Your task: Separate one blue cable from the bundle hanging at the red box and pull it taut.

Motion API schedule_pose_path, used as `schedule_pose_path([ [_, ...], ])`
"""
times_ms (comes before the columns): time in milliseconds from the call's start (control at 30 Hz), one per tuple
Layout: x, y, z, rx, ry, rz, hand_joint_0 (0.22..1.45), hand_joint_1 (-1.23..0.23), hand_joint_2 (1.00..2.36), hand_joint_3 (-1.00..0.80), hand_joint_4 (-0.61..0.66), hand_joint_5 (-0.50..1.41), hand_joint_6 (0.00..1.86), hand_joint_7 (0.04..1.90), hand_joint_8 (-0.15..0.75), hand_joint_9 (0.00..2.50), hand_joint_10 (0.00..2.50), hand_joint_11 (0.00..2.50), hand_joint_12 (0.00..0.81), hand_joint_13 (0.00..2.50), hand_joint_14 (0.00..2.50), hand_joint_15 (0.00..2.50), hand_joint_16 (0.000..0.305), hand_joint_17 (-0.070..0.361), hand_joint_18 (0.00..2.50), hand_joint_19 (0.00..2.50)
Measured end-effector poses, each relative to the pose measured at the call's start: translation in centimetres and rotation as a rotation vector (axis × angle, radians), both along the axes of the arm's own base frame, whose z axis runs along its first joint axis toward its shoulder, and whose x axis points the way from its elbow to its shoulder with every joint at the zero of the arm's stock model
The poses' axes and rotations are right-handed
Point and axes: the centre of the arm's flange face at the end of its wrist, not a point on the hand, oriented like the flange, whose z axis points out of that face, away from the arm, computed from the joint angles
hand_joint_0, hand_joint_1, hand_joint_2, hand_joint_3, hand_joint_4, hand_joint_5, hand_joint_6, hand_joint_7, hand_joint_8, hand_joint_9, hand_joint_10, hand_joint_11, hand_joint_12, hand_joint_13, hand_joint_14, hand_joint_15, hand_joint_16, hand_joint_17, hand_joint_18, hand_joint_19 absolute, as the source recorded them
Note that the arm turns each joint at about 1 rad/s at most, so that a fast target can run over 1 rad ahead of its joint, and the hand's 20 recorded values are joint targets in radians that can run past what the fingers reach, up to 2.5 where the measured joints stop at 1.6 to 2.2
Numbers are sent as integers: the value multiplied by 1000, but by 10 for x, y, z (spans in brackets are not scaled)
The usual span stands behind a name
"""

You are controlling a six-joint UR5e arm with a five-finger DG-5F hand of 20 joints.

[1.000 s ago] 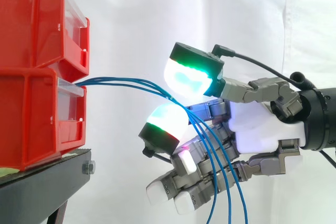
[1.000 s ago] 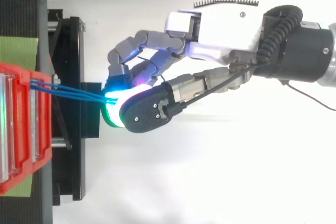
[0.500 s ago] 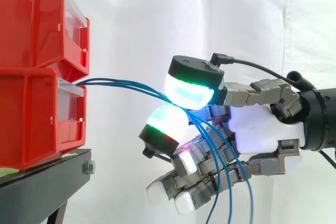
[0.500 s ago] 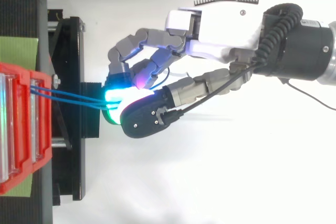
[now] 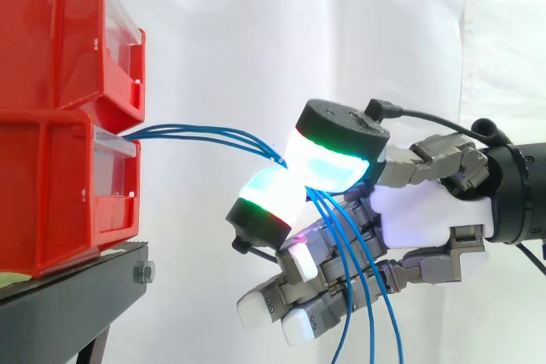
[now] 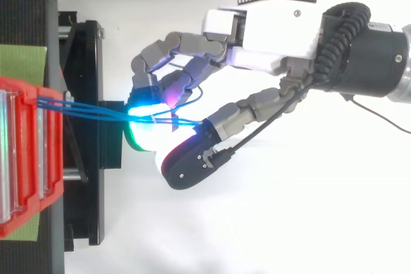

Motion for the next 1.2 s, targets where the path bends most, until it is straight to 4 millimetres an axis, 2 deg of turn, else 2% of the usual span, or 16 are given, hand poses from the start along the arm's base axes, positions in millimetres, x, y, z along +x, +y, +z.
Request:
schedule_pose_path([
  [100, 0, 0, 0, 0, 0, -1, 531, -580, 1000, -500, 188, -208, 858, 1184, 297, 862, 22, 864, 336, 580, 13, 342, 45, 100, 584, 382],
  [167, 0, 0, 0, 0, 0, -1, 535, -426, 1000, -500, 185, -209, 853, 1158, 297, 861, 23, 863, 334, 576, 13, 345, 44, 99, 566, 394],
  [233, 0, 0, 0, 0, 0, -1, 552, -384, 1000, -500, 177, -208, 847, 1148, 291, 859, 23, 856, 329, 570, 15, 345, 43, 97, 556, 398],
  [300, 0, 0, 0, 0, 0, -1, 577, -397, 1000, -500, 172, -209, 844, 1156, 290, 859, 24, 861, 323, 567, 13, 345, 42, 95, 548, 399],
  [400, 0, 0, 0, 1, 0, -1, 605, -548, 1009, -406, 138, -209, 847, 1177, 288, 864, 23, 861, 321, 567, 14, 346, 41, 93, 552, 396],
  [467, 0, 0, 0, 2, 1, -2, 607, -642, 1018, -308, 126, -211, 851, 1252, 289, 864, 23, 876, 324, 570, 13, 342, 42, 93, 556, 403],
  [567, 0, 0, 0, 4, 2, -2, 616, -697, 1021, -262, 114, -214, 858, 1302, 288, 864, 24, 886, 322, 571, 13, 339, 42, 95, 564, 402],
  [667, 0, 0, 0, 5, 2, -3, 648, -758, 1022, -262, 76, -220, 877, 1286, 287, 860, 24, 889, 324, 575, 13, 342, 42, 95, 573, 390],
  [733, 0, 0, 0, 5, 2, -3, 697, -805, 1013, -368, 96, -217, 883, 1280, 287, 869, 24, 883, 323, 582, 15, 336, 43, 96, 592, 387],
  [900, 0, 0, 0, 4, 3, -3, 718, -830, 1000, -500, 153, -200, 858, 1324, 288, 881, 24, 883, 323, 583, 13, 331, 43, 96, 593, 369],
  [1067, 0, 0, 0, 2, 1, -1, 647, -807, 1000, -500, 268, -183, 833, 1332, 287, 891, 24, 875, 323, 575, 13, 329, 43, 97, 586, 381],
  [1167, 0, 0, 0, 1, 0, -1, 499, -643, 1000, -500, 233, -179, 835, 1248, 304, 900, 22, 887, 352, 562, 12, 332, 49, 110, 588, 388],
  [1200, 0, 0, 0, 1, 0, -1, 495, -635, 1000, -500, 230, -179, 835, 1243, 308, 893, 24, 880, 354, 561, 14, 330, 49, 110, 589, 390],
])
